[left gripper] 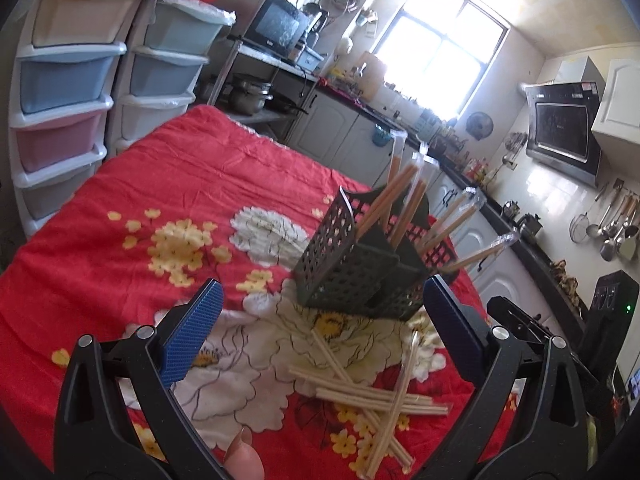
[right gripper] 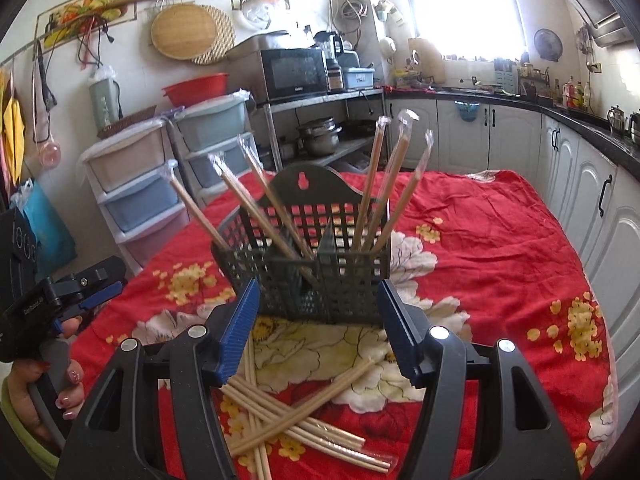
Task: Organize utensils
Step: 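Withdraw both open tools and lower them toward the chopstick pile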
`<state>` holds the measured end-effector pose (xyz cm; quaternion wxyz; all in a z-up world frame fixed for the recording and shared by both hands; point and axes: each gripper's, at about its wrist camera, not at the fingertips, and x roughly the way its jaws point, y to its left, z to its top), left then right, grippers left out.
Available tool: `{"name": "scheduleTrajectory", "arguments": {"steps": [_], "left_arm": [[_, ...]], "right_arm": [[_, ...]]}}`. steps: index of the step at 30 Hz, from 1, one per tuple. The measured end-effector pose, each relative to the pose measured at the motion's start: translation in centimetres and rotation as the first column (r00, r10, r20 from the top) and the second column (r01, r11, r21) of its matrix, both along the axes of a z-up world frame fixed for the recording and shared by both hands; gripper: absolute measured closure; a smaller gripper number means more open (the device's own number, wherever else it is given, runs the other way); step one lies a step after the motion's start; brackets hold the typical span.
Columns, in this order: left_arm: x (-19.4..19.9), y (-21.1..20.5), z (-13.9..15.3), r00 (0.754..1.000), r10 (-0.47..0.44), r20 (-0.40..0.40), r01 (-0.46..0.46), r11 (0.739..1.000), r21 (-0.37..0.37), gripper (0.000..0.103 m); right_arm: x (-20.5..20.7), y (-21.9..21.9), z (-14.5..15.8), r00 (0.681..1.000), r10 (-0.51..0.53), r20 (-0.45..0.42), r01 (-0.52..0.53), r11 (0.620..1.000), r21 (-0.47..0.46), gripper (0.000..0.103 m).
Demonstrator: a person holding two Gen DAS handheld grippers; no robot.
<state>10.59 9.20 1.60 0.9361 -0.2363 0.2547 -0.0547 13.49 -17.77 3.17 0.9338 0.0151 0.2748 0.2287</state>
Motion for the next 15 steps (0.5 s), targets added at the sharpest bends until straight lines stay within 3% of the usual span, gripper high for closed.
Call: {"name": "scheduleTrajectory", "arguments": {"steps": [10,15], "left_arm": [[-0.1,0.4,-3.4,0.995,-0.005,-0.104,0.001,0.999,-0.039,0.012],[0.1,0.9,-5.0,0.987,-0.035,-0.157,0.016,0.993,-0.12,0.026]], "right_arm": [[0.3,-0.4,-2.1,0.998,-0.001,-0.065,-0.001,0.999,-0.039,0.044],[0.6,-0.6,-3.1,0.995,-0.014,-0.095,0.008,0.998,-0.061,0.044]]}}
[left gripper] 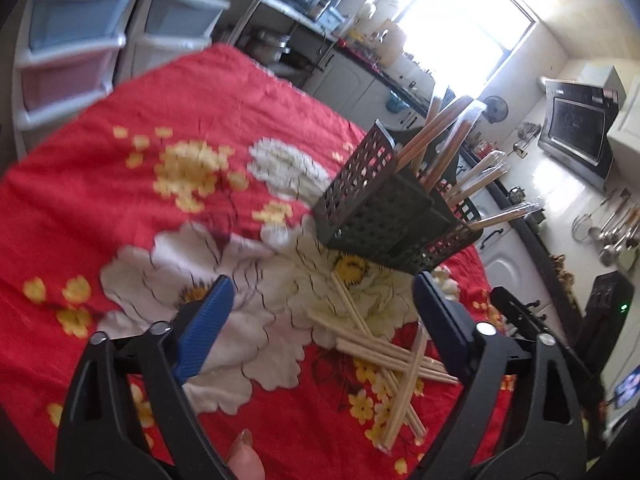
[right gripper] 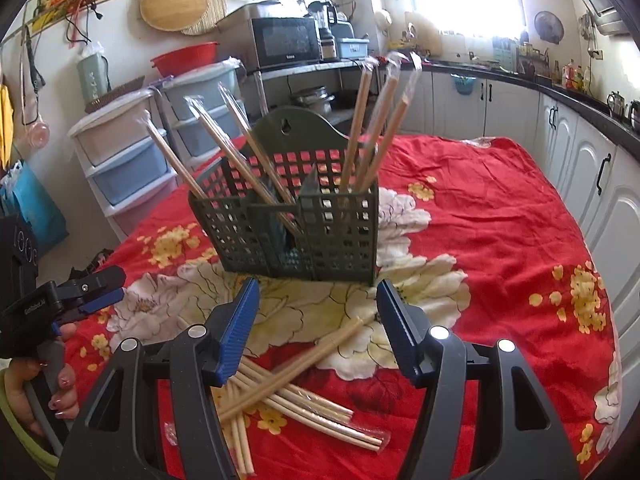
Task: Organize utensils
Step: 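Withdraw both open tools and lower them toward the chopstick pile, then close the right tool on a chopstick while the left tool grasps another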
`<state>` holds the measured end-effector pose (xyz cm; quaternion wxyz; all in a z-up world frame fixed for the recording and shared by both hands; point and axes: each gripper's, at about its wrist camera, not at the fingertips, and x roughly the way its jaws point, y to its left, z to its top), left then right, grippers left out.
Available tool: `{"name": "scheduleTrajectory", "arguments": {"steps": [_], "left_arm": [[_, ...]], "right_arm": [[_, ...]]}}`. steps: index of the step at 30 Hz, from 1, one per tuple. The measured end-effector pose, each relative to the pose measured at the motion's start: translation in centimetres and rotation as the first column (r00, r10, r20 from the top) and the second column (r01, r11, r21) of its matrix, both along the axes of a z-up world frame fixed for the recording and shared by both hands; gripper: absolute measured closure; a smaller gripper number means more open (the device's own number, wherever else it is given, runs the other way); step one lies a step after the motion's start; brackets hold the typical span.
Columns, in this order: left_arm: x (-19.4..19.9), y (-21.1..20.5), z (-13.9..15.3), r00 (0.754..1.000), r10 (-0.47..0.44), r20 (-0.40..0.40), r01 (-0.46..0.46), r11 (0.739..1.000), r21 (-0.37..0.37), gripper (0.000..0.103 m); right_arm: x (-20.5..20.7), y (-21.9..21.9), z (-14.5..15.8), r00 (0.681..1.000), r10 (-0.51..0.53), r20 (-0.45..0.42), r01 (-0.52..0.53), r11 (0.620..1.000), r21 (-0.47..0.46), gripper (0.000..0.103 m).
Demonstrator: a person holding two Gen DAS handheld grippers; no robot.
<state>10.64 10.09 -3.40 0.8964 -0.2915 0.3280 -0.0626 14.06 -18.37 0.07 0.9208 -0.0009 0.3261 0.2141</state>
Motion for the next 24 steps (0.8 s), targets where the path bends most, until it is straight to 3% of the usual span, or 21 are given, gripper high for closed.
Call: {"name": "scheduleTrajectory", "arguments": {"steps": [3,5,7,11,18,24], "left_arm": [[0.1,0.3,-1.0,0.999,-0.01,-0.032,0.008,0.999,-0.053,0.04],[0.3,0.7,-2.2,0.997,-0.02,-0.074,0.011,0.992,-0.129,0.045],[0.5,1.3,-3.3,0.994,-0.025,-0.105,0.002,0.977,-0.211,0.055],[1.0,1.9,-4.7,0.989,-0.037,-0.142,-0.008,0.953,-0.304,0.064],[2.3,1.5,-5.5,0.986,-0.063,-0.157,0.005,0.939,-0.344,0.066],[3.5,0.9,-5.8,0.982,-0.087,-0.167,0.024,0.938,-0.345,0.076]], "right_arm": [[0.3,0.0,-0.6,1.0,-0.006,-0.024,0.005,1.0,-0.015,0.044],[0.5,0.0,-1.1,0.999,-0.008,-0.043,0.007,1.0,-0.021,0.044],[0.6,-0.1,-1.5,0.998,-0.013,-0.06,0.012,1.0,-0.023,0.044],[1.0,-0.1,-2.4,0.996,-0.018,-0.089,0.016,1.0,-0.027,0.045],[1.9,-0.3,-3.6,0.991,-0.04,-0.131,0.036,0.999,-0.034,0.045],[3.2,-0.5,-4.9,0.977,-0.049,-0.209,0.047,0.999,-0.014,0.046]]}}
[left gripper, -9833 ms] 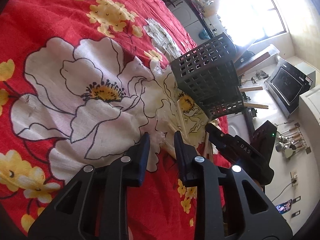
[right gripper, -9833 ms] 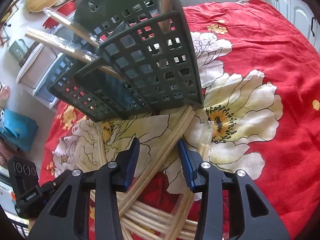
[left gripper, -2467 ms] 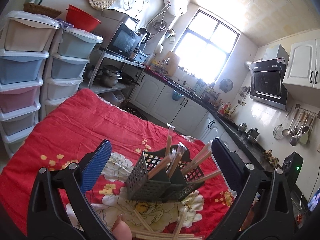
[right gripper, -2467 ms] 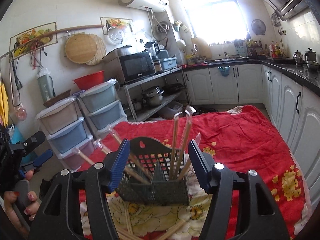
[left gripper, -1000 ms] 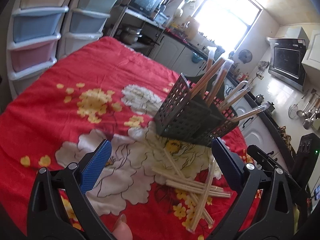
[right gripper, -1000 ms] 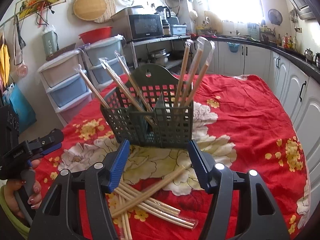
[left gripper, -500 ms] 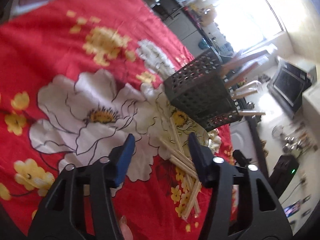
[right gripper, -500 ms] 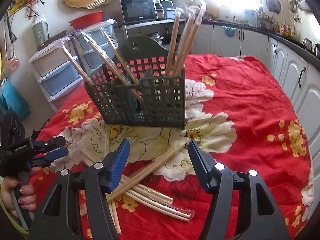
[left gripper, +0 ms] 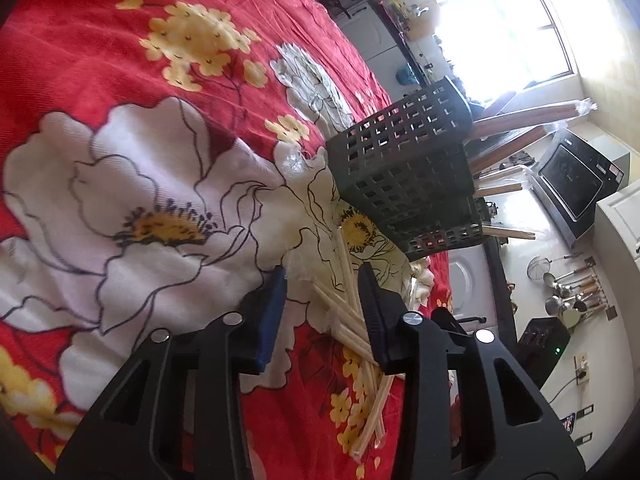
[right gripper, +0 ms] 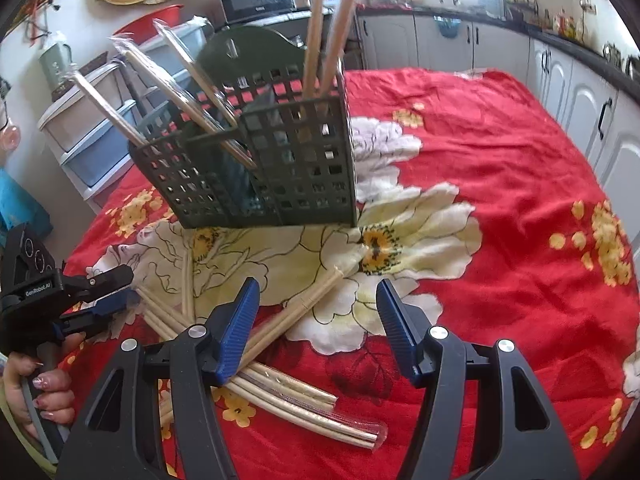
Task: Organize utensils
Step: 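Close the right tool on a chopstick while the left tool grasps another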
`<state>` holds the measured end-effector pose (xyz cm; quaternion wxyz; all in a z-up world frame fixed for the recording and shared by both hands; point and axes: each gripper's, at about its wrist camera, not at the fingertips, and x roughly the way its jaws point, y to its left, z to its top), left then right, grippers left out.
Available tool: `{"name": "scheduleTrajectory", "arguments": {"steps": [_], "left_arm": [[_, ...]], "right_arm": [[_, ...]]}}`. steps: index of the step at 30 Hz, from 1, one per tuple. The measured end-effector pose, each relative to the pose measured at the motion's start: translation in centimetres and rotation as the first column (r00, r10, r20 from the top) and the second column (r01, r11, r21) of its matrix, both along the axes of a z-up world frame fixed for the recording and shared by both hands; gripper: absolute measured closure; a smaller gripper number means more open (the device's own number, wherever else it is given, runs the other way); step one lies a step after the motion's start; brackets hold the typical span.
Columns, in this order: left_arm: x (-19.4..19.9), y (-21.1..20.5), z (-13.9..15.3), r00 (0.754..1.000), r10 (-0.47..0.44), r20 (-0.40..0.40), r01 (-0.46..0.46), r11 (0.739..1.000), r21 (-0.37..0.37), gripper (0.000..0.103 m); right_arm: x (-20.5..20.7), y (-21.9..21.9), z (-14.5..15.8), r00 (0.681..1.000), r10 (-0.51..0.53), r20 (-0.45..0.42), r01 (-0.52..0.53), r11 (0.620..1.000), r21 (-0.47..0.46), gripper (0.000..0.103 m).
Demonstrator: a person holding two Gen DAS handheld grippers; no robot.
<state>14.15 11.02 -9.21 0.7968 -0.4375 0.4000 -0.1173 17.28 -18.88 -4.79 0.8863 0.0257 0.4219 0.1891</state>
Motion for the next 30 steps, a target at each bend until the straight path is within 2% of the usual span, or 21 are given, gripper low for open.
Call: {"name": "scheduleTrajectory", "arguments": {"steps": [10,13,16,22,30], "left_arm": [[1.3,-0.2,-1.0,1.0,-0.018,-0.017,0.018,1.0,0.003,0.089],[1.5,-0.1,-1.2,1.0,-0.02,-0.019,0.02,1.0,-0.001,0.09],[1.7,-0.1,-1.3,1.0,-0.022,-0.02,0.022,1.0,0.002,0.091],[1.7,0.2,-1.3,0.999,-0.026,-0.018,0.026,1.0,-0.002,0.093],[1.9,0.3,-1.1,1.0,-0.029,-0.007,0.029,1.0,-0.009,0.098]], "right_arm": [[3.2,-0.6,-2.5,0.979,-0.026,-0.203,0.054,0.99,0.133,0.061],[3.8,-0.8,-2.6,0.975,-0.036,-0.219,0.071,0.985,0.158,0.067],[4.4,-0.7,-2.8,0.971,-0.035,-0.237,0.077,0.983,0.168,0.081],[4.7,-0.3,-2.8,0.972,-0.024,-0.235,0.07,0.979,0.191,0.092],[3.5,-0.4,-1.4,0.982,-0.009,-0.189,0.052,0.974,0.222,0.095]]}}
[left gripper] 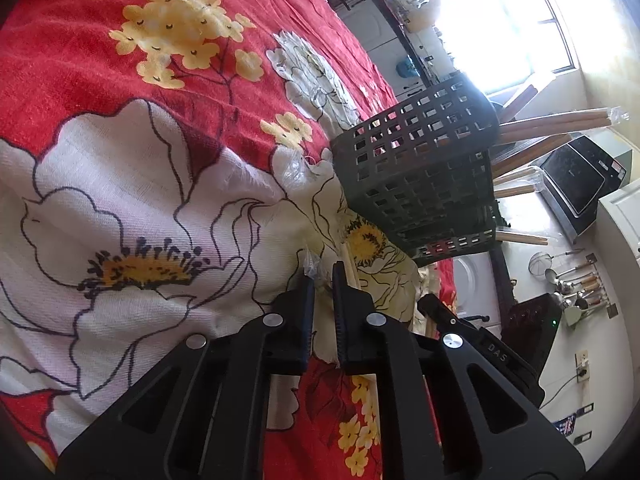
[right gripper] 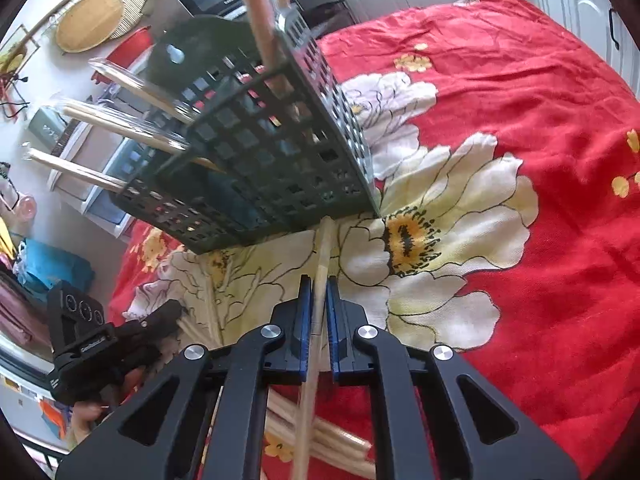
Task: Organize utensils
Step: 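Close the right tool on a chopstick while the left tool grasps another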
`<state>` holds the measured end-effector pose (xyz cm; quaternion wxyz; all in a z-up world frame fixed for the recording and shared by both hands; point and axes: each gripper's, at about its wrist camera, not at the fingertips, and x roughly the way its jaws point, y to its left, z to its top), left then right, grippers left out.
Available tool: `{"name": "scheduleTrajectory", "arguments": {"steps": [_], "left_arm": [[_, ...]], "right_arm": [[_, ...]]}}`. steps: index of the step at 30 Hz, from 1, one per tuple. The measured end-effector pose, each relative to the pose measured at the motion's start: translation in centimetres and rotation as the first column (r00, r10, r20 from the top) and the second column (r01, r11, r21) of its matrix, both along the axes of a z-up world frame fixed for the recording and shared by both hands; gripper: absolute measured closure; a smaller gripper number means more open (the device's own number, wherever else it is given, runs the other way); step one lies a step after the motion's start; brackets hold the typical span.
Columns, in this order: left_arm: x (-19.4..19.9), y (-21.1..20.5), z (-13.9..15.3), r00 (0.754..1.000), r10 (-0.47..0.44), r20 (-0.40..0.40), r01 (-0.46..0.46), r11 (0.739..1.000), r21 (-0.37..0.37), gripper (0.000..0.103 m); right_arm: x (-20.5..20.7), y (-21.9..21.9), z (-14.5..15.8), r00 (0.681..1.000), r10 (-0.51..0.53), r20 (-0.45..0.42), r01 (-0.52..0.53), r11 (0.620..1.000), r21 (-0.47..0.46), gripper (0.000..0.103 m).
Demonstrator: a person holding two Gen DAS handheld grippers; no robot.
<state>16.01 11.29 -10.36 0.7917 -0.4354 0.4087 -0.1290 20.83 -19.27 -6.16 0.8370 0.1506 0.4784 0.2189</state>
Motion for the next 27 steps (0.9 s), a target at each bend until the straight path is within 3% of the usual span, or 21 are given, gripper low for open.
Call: {"name": "scheduleTrajectory", "arguments": {"steps": [11,18,27], "left_arm": [[-1.4,-1.2,4.0,0.993,-0.03,0.117,0.024,0.998,0.053,0.099],[-2.2,-3.4,8.0,0.972,-0.08,0.222,0.056,0.992,0.111,0.1],[-2.1,-6.1,11.1,0.945,-0.142,0.295,0.105,0.985,0.139,0.1]], "right_arm": [[-2.1,-0.2,3.0,0.995,0.027,0.1,-0.028,0.999,0.015,0.095],[-3.3,-0.5,4.9,0.986,0.038,0.164,-0.041,0.999,0.015,0.095],[-4.3,-0.9,7.2,0.971,0.04,0.234,-0.046,0.999,0.019,0.095]]}}
